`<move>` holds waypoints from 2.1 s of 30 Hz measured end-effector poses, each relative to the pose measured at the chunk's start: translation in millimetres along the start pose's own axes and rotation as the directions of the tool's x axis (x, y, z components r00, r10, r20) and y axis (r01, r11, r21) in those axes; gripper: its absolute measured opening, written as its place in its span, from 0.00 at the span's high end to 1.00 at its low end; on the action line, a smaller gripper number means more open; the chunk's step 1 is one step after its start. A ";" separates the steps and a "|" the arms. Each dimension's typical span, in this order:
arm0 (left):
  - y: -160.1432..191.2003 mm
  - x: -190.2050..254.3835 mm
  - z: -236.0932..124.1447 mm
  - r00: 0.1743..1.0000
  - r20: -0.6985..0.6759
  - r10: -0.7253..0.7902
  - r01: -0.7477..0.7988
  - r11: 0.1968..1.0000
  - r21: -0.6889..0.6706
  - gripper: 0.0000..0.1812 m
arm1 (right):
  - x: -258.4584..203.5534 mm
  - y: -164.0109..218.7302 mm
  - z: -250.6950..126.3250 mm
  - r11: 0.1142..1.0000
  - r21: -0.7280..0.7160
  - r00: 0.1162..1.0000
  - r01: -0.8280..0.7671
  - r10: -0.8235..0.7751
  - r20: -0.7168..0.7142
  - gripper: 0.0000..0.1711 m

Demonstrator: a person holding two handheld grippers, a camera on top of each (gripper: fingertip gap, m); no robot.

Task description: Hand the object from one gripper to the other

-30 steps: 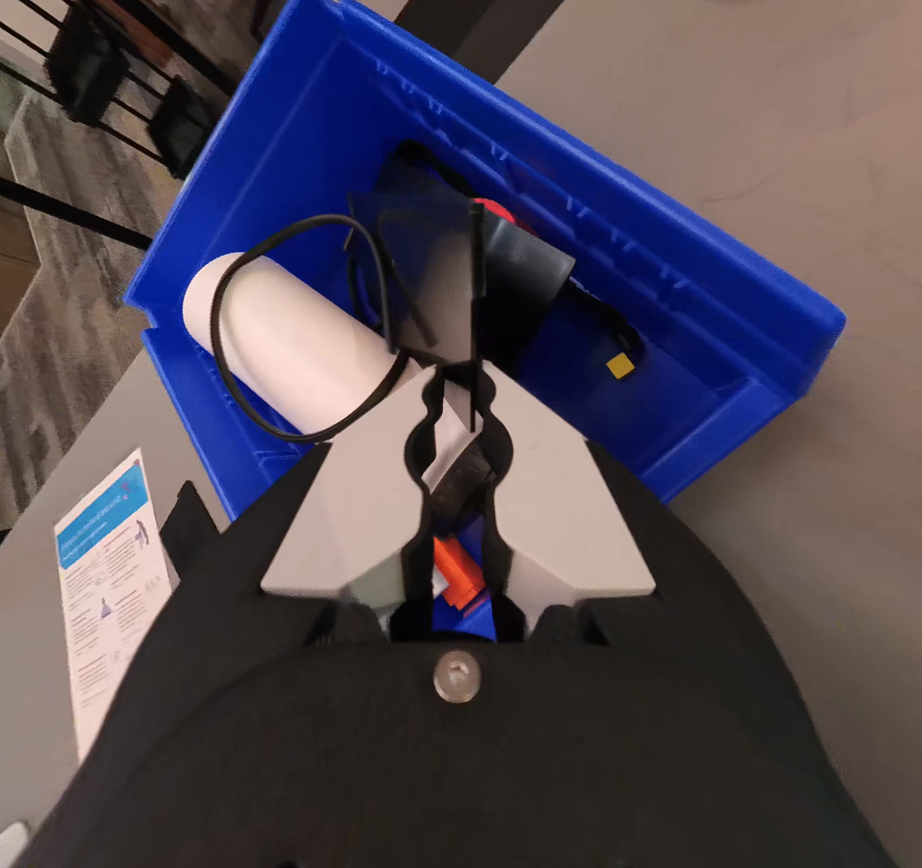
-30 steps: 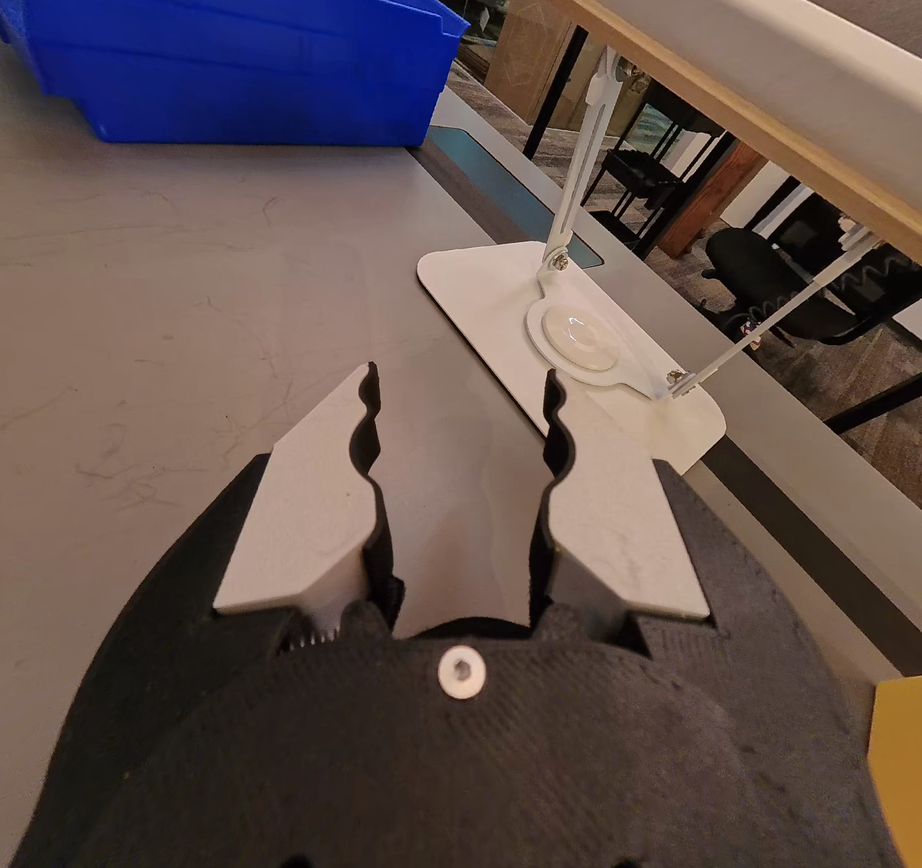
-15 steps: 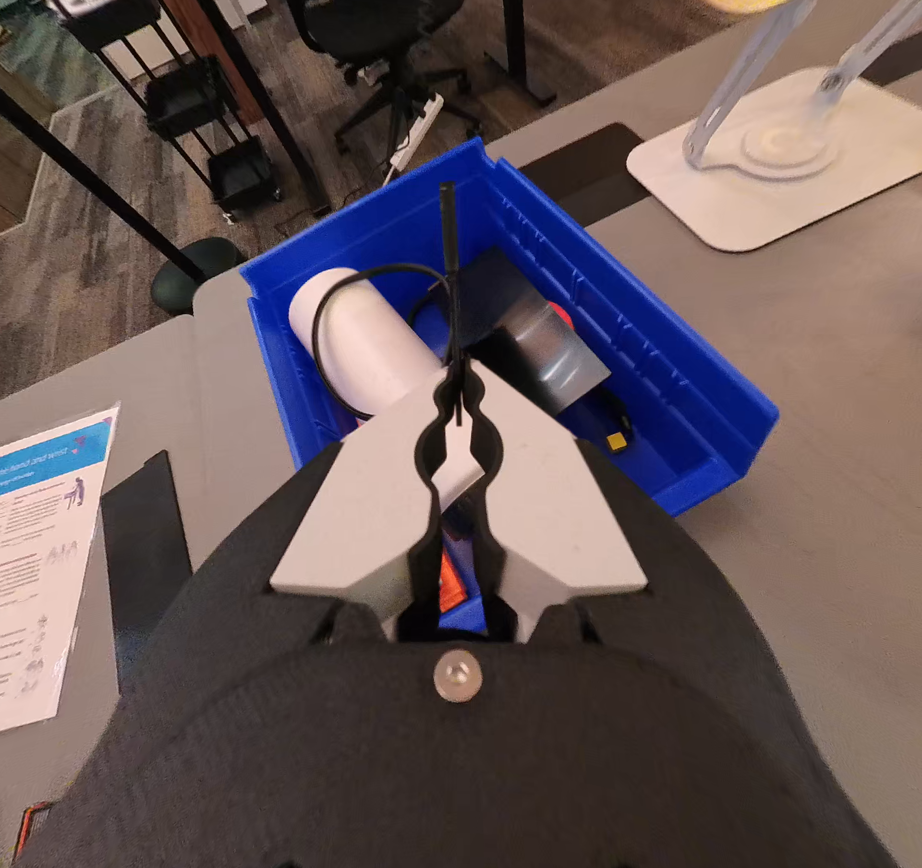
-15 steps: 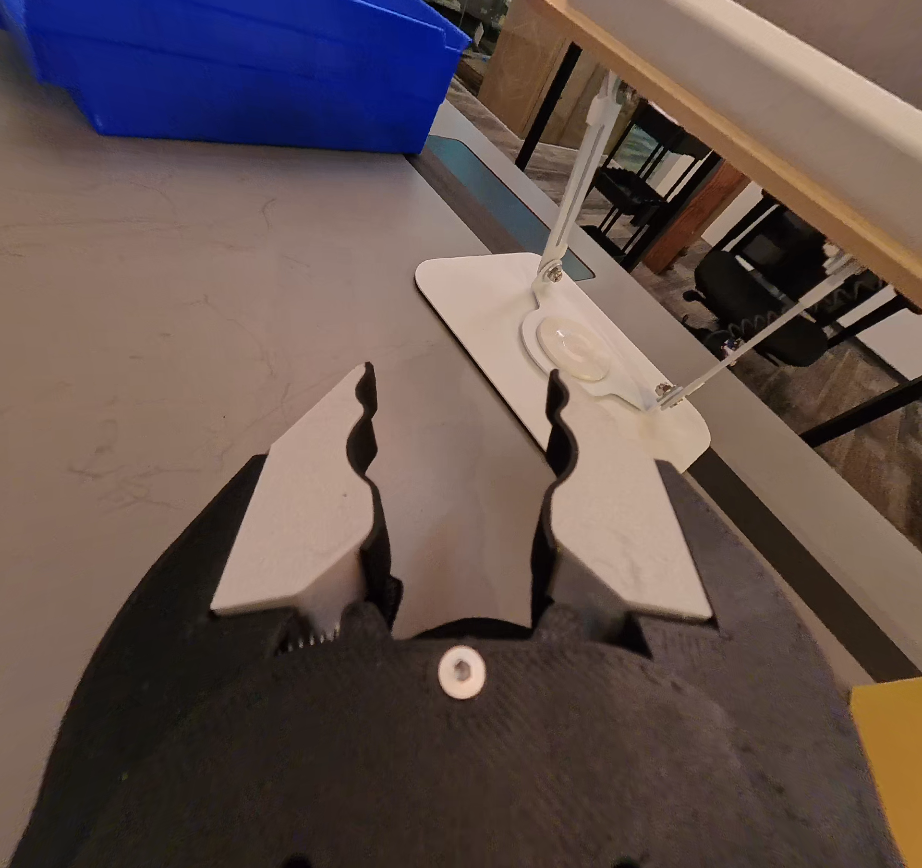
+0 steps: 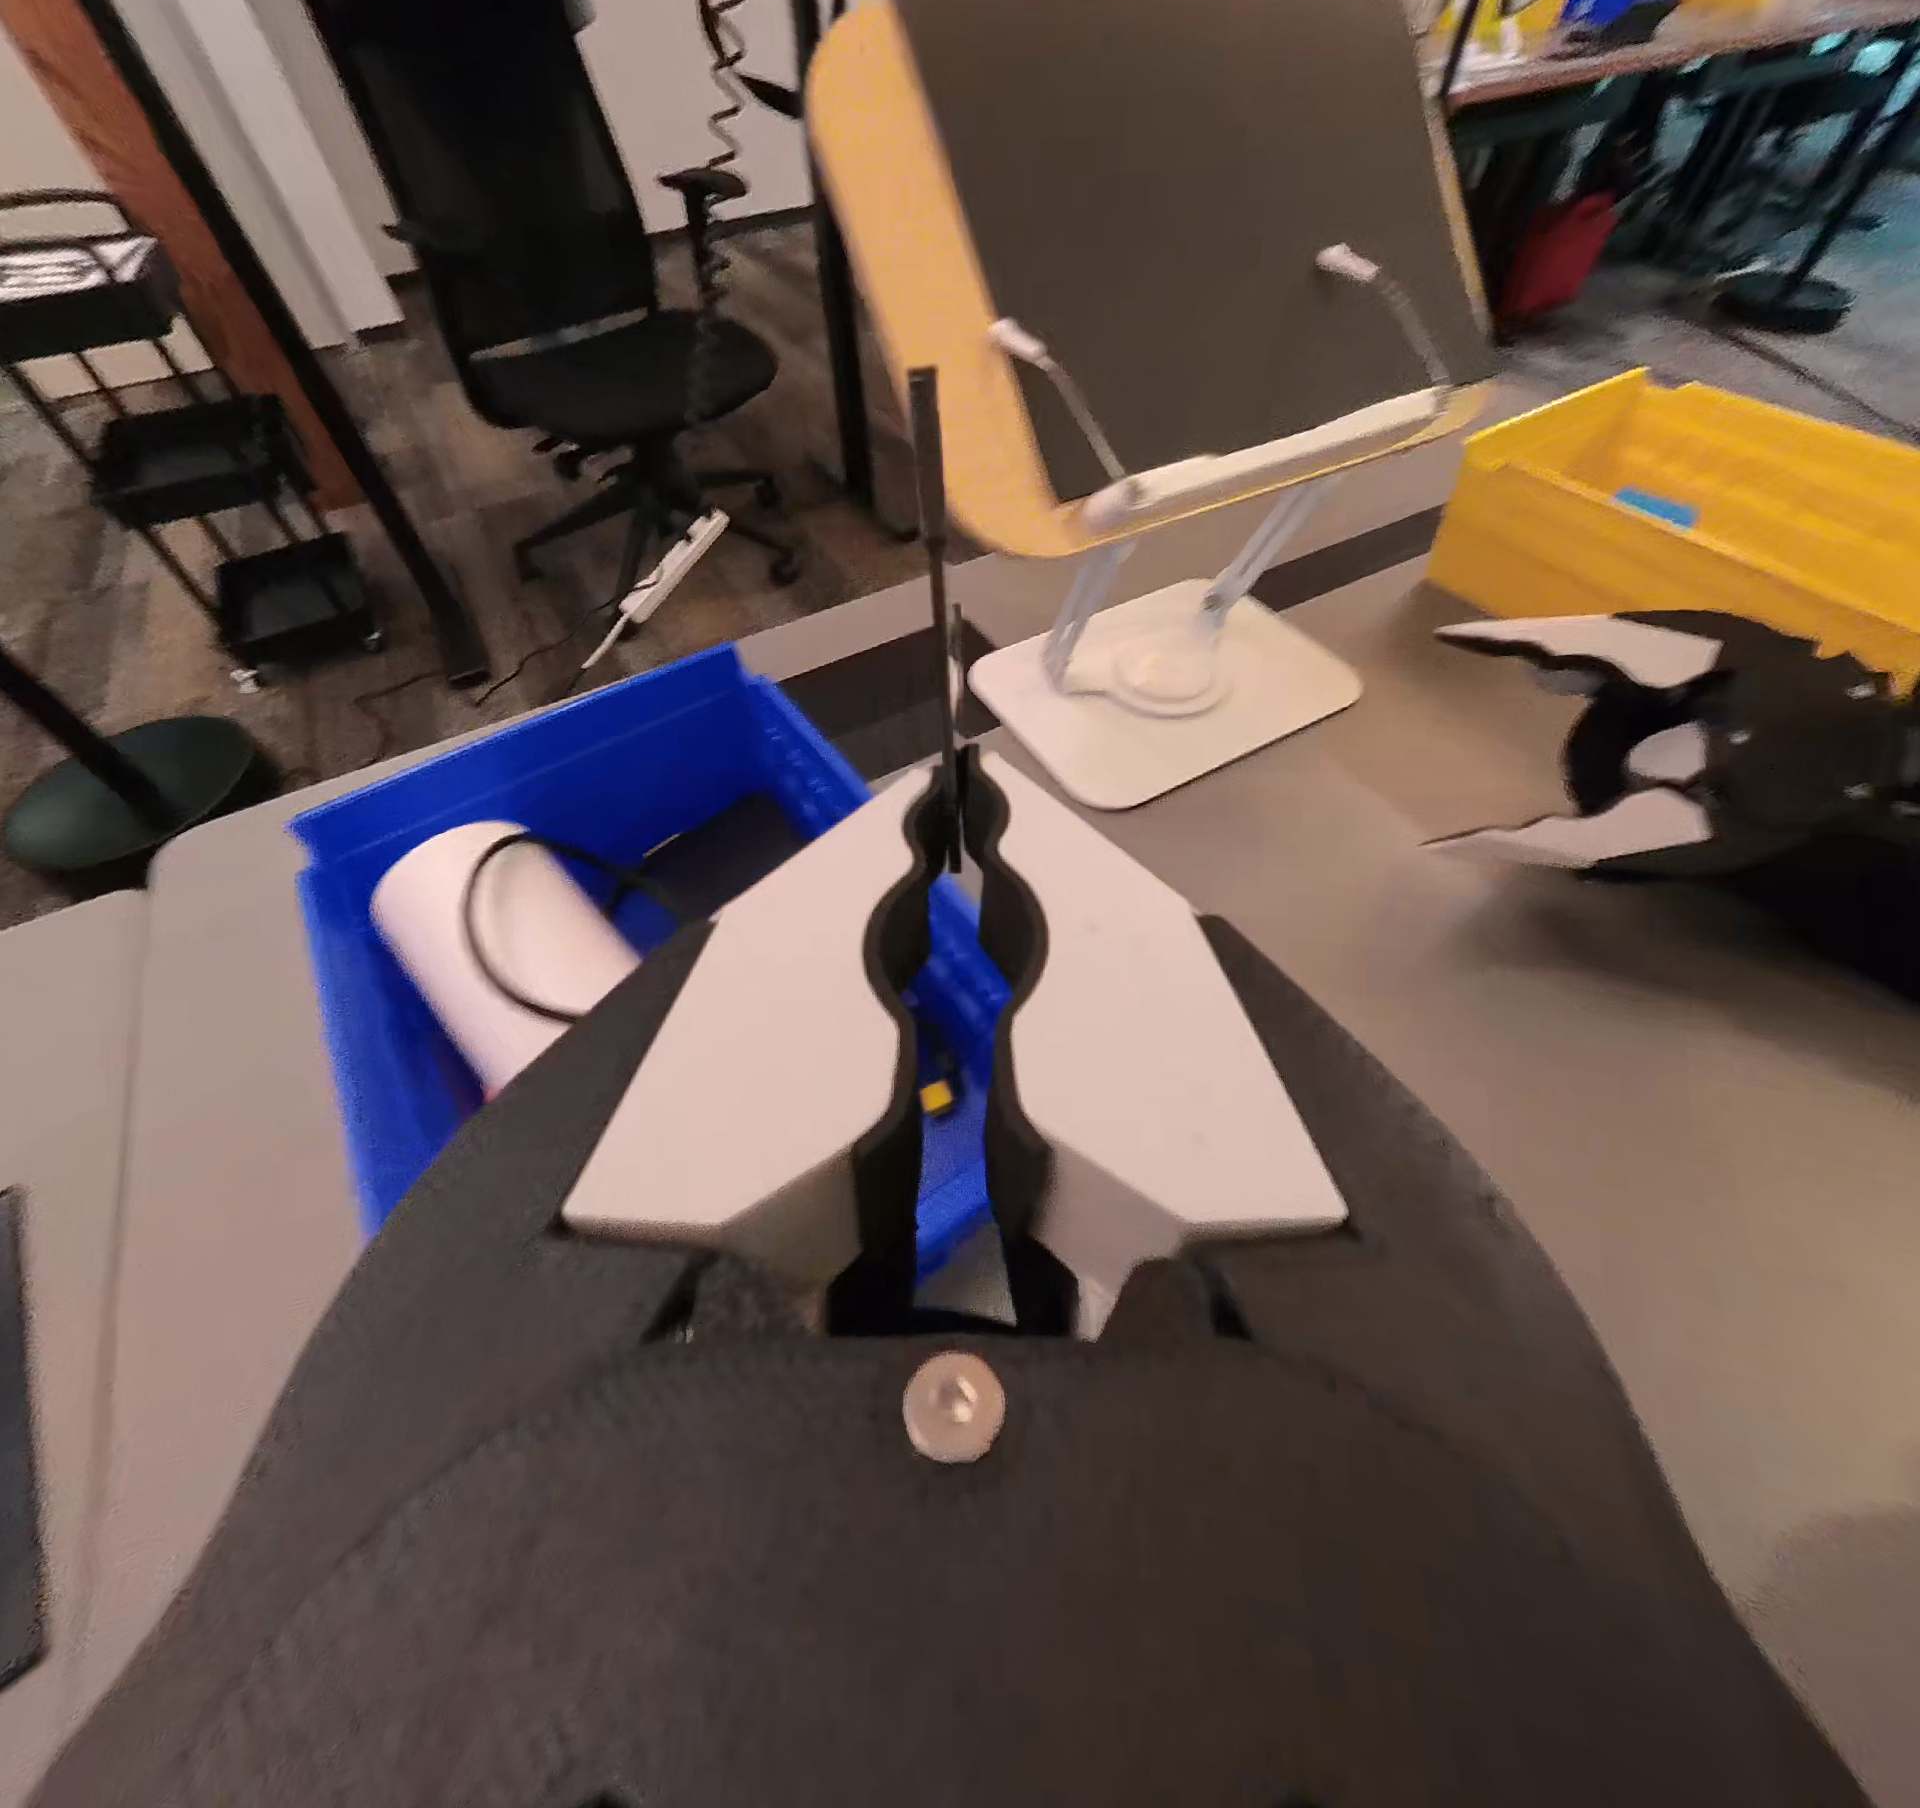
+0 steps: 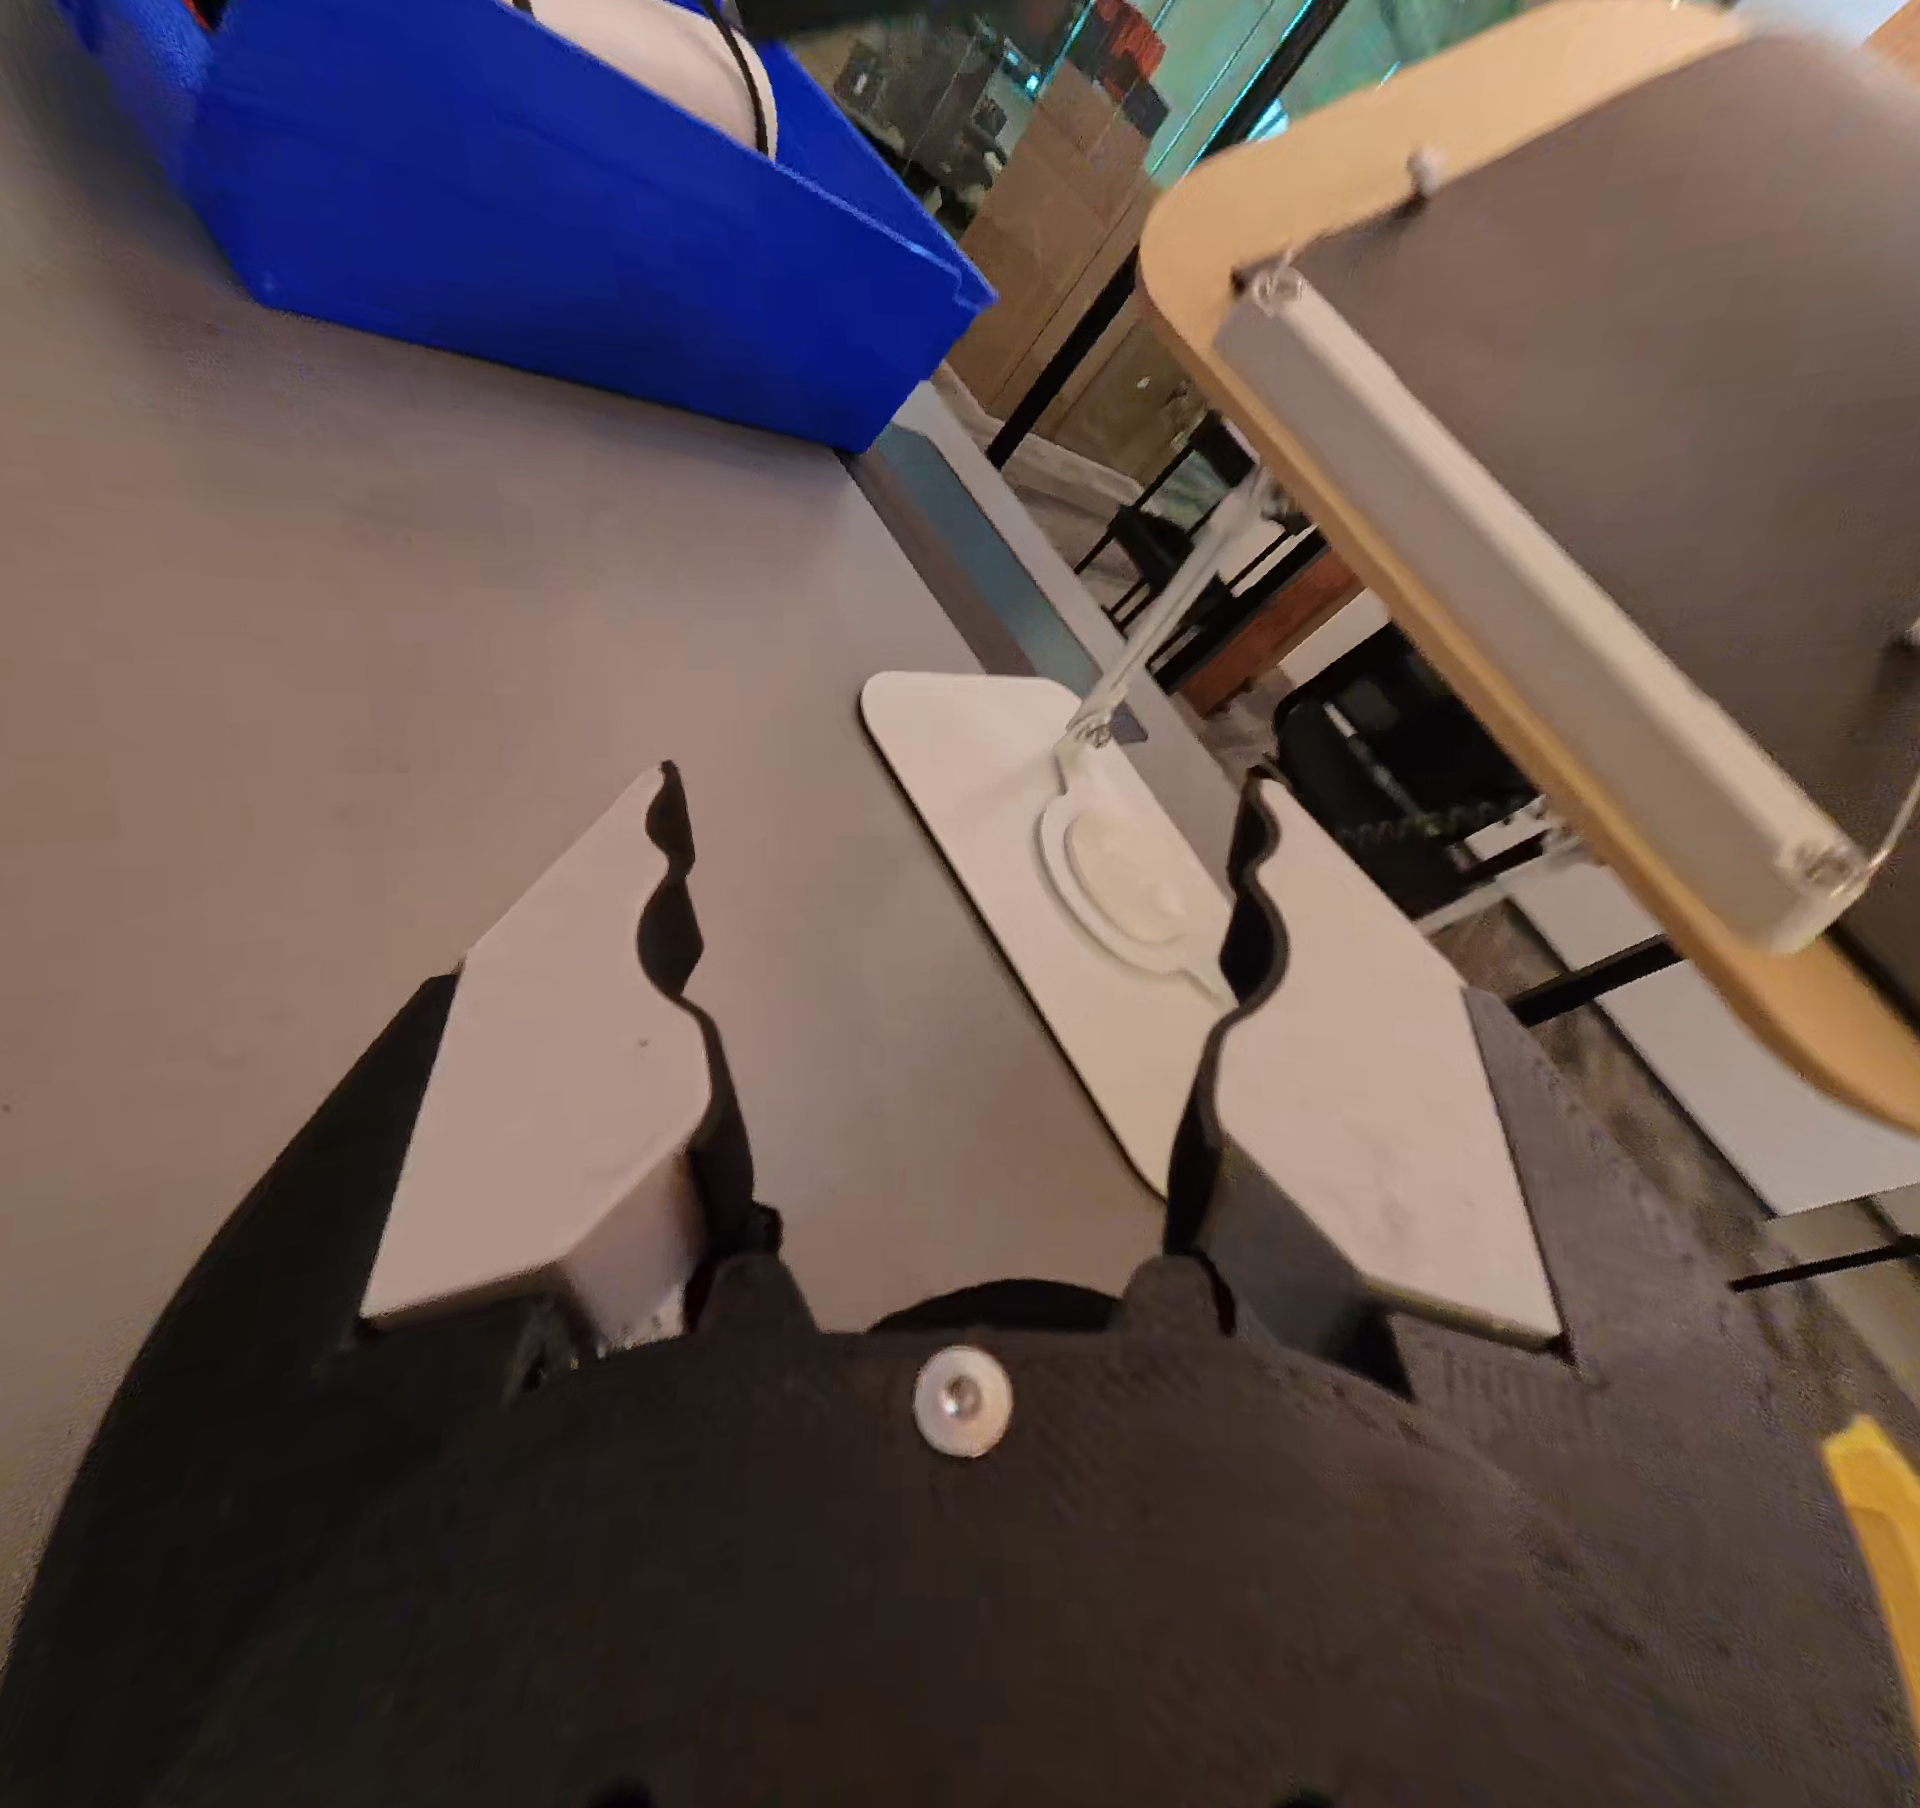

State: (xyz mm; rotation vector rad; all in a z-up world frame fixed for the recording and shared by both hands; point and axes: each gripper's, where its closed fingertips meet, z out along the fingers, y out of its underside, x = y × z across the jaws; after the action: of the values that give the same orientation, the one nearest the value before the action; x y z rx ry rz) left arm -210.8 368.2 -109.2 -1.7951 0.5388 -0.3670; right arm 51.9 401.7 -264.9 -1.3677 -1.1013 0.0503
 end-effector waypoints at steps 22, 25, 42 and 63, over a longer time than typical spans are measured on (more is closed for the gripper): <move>45.7 215.9 92.6 0.907 -0.419 -0.047 0.012 0.996 -0.087 1.00 | -11.5 -25.7 -1.2 0.999 -0.006 0.995 0.037 -0.038 -0.092 0.41; 46.8 219.8 92.6 0.905 -0.422 -0.046 0.009 0.996 -0.088 1.00 | -15.4 -24.1 -0.3 1.000 -0.004 0.998 0.009 -0.009 -0.062 0.44; 19.0 222.8 77.9 0.837 -0.547 0.000 0.045 0.997 0.069 0.57 | -55.5 -69.6 -30.7 0.832 0.118 0.720 -0.542 0.387 0.576 0.45; 34.4 279.9 98.1 0.671 -0.740 -0.053 0.084 0.996 0.004 0.52 | -100.7 -99.1 -66.5 0.771 0.052 0.444 -0.635 0.309 0.841 0.44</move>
State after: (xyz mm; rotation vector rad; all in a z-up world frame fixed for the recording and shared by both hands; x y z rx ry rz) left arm 69.4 290.6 -177.1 -1.5755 1.0217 -1.1890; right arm -13.6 263.3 -234.1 -1.2727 -1.2767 1.3909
